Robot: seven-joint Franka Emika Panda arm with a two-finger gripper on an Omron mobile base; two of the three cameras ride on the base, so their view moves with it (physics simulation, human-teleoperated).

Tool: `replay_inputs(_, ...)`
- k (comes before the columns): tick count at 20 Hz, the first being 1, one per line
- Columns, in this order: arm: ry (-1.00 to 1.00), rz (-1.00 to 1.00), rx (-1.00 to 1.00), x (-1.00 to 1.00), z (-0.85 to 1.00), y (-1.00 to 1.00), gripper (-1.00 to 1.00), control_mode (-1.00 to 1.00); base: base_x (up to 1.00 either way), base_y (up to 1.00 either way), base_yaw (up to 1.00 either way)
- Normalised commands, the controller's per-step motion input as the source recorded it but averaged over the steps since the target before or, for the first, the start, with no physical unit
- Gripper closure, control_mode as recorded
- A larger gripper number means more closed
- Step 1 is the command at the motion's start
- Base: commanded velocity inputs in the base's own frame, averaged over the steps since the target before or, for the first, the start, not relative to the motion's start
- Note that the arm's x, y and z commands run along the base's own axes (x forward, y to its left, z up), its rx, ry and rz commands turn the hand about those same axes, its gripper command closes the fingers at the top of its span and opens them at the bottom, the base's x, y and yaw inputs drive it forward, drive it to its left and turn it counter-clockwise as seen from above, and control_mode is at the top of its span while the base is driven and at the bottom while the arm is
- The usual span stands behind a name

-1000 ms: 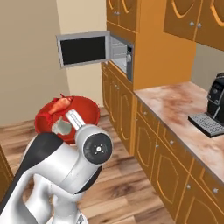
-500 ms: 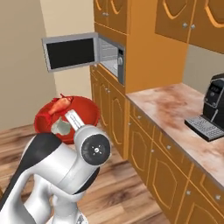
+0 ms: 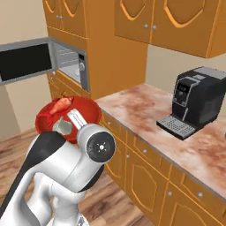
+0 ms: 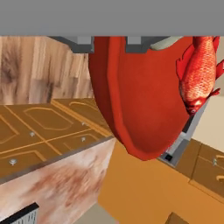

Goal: Place the bowl containing the garlic and fish in the microwave. Close the microwave door and press the start button to microwave the meal.

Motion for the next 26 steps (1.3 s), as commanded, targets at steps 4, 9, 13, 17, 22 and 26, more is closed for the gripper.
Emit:
replay_inputs(4, 0.00, 0.00, 0.00, 0.00, 0.00, 0.00, 1.00, 1.00, 0.91, 0.71, -0.47)
replay_inputs(9, 0.00, 0.00, 0.00, 0.00, 0.00, 0.00, 1.00, 1.00, 0.96, 1.00, 0.01)
replay_inputs(13, 0.00, 0.00, 0.00, 0.00, 0.00, 0.00, 1.00, 1.00, 1.00, 0.91, 0.13)
replay_inputs(17, 0.00, 0.00, 0.00, 0.00, 0.00, 0.00, 1.00, 1.00, 1.00, 0.85, 0.08)
replay_inputs(22, 0.00, 0.00, 0.00, 0.00, 0.00, 0.00, 1.00, 1.00, 1.00, 0.88, 0.07)
replay_inputs(26, 0.00, 0.00, 0.00, 0.00, 0.00, 0.00, 1.00, 1.00, 0.95, 0.86, 0.00)
